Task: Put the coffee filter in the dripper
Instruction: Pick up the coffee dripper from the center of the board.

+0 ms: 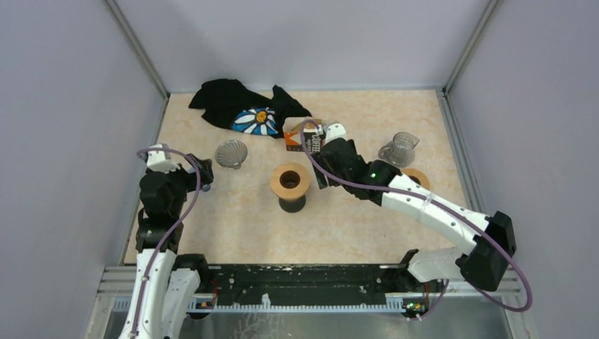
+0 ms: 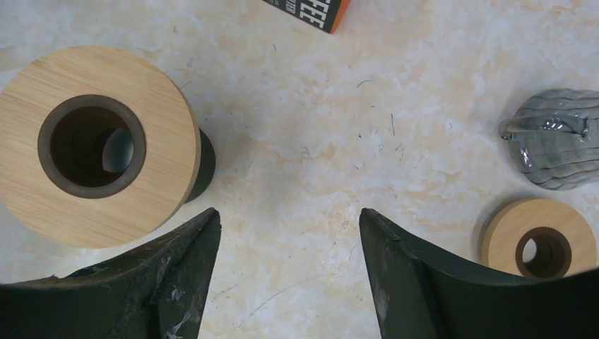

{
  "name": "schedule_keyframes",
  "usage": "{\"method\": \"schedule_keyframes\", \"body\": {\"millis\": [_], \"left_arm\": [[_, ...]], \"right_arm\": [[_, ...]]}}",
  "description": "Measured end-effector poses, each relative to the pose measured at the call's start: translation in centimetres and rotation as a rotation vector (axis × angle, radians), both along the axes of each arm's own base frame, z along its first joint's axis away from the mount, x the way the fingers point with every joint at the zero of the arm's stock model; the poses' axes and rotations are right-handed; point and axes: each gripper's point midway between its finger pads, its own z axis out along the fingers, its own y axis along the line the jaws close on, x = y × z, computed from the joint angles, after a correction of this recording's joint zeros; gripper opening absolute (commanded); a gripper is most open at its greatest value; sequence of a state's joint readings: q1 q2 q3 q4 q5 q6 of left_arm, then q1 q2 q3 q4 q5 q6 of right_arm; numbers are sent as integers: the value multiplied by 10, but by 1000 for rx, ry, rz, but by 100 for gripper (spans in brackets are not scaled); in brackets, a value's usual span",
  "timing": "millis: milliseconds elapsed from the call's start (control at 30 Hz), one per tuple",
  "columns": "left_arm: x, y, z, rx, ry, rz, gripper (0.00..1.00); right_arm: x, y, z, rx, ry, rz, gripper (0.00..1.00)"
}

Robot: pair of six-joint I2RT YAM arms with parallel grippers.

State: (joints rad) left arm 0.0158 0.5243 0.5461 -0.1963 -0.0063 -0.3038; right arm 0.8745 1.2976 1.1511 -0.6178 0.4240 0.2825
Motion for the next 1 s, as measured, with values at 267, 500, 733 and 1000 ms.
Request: {"method": "schedule_keyframes", "body": {"millis": [267, 500, 733, 1000], "left_arm": [[9, 18, -25, -51, 151, 133, 99], [0, 37, -59, -74, 306, 268, 99], [-3, 59, -72, -102, 395, 376, 95], [-1, 72, -114, -206, 548, 398, 74]], "right_arm": [[-8, -26, 8, 77, -118, -51, 80], [-15, -43, 10, 139, -194, -83, 90], [-18, -48, 9, 197, -228, -98, 95], [-20, -55, 18, 250, -271, -124, 97]]}}
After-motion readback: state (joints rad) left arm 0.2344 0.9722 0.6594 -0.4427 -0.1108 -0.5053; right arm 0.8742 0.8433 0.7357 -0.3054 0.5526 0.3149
